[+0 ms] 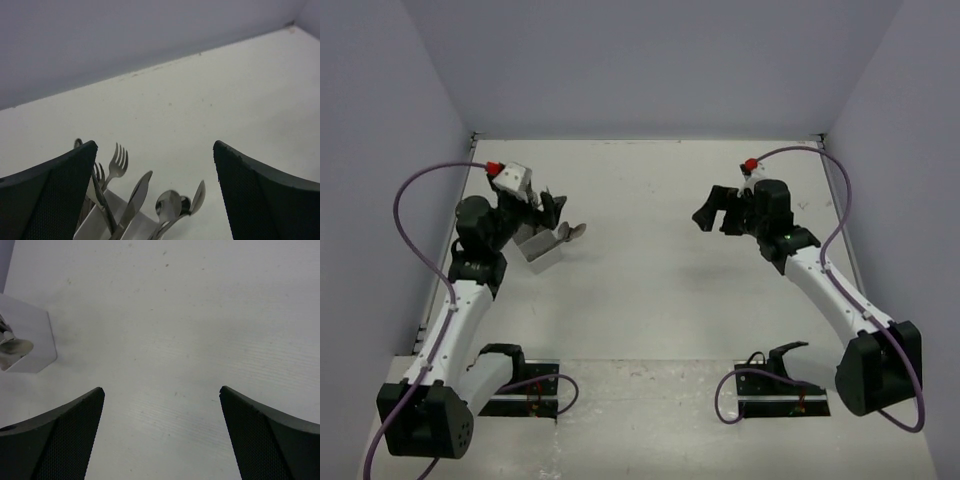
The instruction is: Sort the eating utensils into containers
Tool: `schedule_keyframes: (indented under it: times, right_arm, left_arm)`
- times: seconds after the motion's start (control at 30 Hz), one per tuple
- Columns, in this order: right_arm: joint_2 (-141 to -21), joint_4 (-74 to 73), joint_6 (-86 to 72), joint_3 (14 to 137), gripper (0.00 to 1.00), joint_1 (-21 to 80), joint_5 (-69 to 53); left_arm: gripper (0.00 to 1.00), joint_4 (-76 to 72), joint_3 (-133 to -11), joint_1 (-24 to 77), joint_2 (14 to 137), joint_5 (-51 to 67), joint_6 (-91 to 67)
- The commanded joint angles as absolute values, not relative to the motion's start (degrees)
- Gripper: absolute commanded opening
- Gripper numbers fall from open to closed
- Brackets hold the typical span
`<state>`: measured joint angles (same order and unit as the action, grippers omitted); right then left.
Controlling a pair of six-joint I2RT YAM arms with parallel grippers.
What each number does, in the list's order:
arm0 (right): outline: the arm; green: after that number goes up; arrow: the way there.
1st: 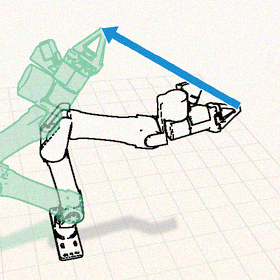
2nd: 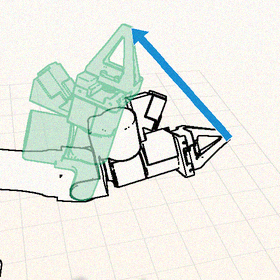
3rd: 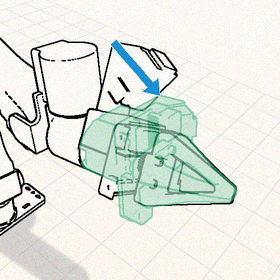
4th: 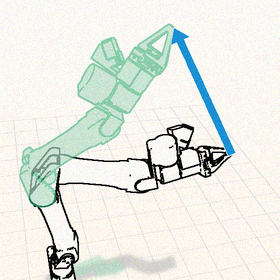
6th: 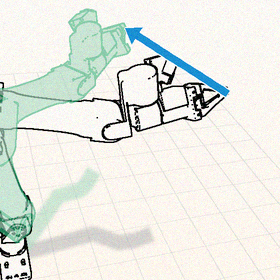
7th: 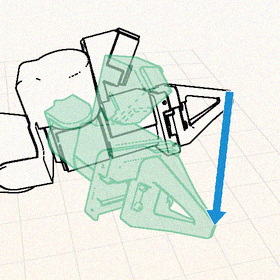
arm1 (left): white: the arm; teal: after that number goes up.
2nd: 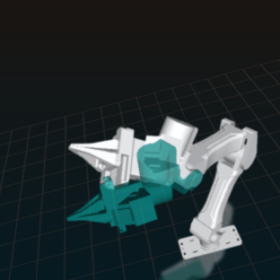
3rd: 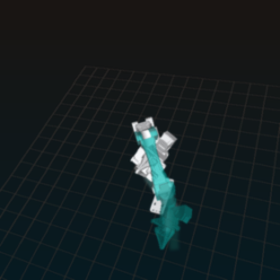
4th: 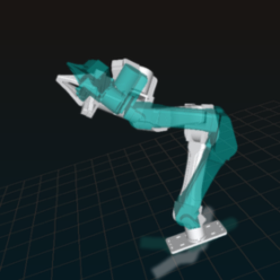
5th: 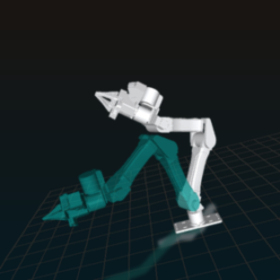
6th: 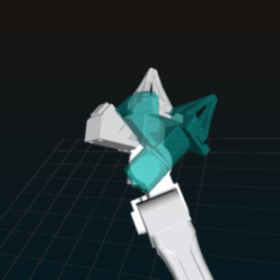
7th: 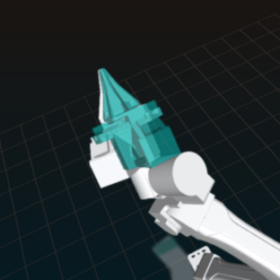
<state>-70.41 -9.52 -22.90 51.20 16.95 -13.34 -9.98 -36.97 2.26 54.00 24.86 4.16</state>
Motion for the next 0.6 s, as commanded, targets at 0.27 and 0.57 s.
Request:
schedule_keyframes:
  times: [0.27, 0.57]
  right_arm:
    - [-54.76, -11.51, -29.18, 39.38, 0.99, 13.89, 3.32]
    - [-49.05, -12.83, -29.7, 35.86, 0.99, 13.97, 4.57]
  left_arm:
    - [1.0, 36.62, -67.33, 1.76, 60.3, -34.26, -40.59]
    - [1.0, 36.74, -61.44, 1.67, 56.6, -36.82, -42.54]
